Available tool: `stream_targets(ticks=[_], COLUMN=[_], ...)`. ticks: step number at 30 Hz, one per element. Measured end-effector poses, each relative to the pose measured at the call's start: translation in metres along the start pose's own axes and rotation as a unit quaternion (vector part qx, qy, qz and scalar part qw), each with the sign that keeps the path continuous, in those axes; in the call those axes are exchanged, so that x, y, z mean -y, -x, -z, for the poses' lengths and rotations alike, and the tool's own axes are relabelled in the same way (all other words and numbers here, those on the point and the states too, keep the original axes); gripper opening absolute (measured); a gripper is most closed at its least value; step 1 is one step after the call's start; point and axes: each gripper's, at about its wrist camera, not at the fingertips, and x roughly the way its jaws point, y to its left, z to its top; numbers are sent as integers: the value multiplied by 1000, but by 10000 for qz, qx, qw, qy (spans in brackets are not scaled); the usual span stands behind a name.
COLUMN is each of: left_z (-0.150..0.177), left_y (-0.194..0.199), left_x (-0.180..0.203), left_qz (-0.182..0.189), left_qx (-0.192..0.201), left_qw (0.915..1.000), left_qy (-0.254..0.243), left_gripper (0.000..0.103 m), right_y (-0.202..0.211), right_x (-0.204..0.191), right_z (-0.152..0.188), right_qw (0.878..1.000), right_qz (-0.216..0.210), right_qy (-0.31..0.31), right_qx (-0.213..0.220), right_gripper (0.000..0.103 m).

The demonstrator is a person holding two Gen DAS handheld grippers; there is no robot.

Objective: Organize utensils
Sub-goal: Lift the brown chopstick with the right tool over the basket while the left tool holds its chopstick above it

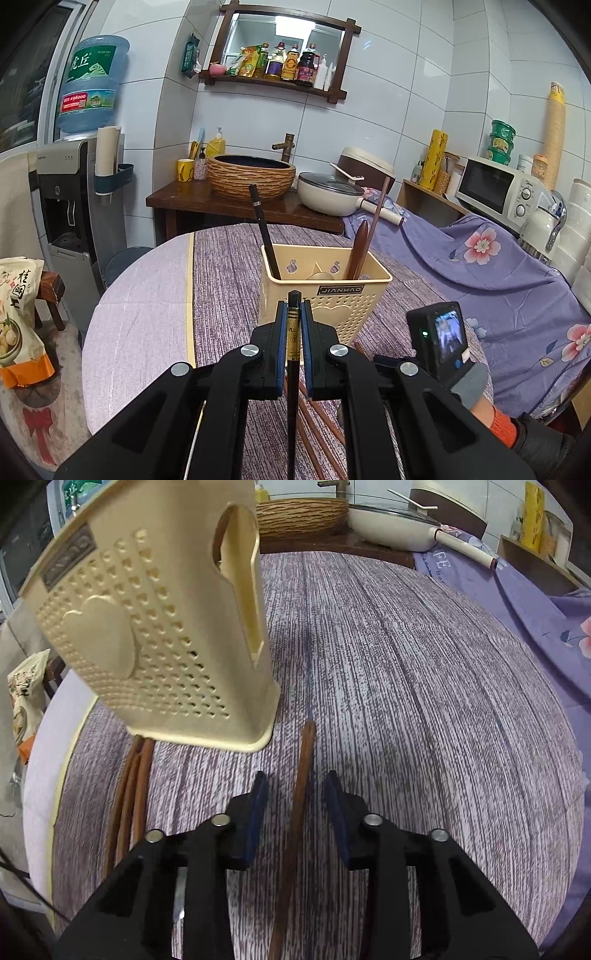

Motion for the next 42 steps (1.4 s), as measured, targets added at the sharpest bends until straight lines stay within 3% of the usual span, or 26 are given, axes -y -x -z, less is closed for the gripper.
stream_targets(ticks=[6,12,18,23,31,42], left_z=[0,0,-1,-4,-12,-26], left_y=[-2,-2,-1,7,24,32], left_x=[1,1,2,2,6,13], left_qz=[12,17,10,21,35,95], left_qx=[-10,-15,26,129,317,401], left_qw=[10000,10000,10000,9999,9995,9989], left_qy=[-12,-16,-8,-10,-65,-239], left_gripper=[7,7,7,7,7,7], right_y=[-6,0,54,123,187,211], right_x=[-2,3,10,18,12,2], right_z=[-9,-5,-3,-2,1,-7], right_qw=[9998,9999,9951,9804,9642,9587], right_qz=[176,-109,-642,-1219,-1380,-1362], right_qy=[108,93,11,54,425,620], right_qx=[7,55,754,1546,2224,2417], right_gripper=[9,8,7,7,7,7])
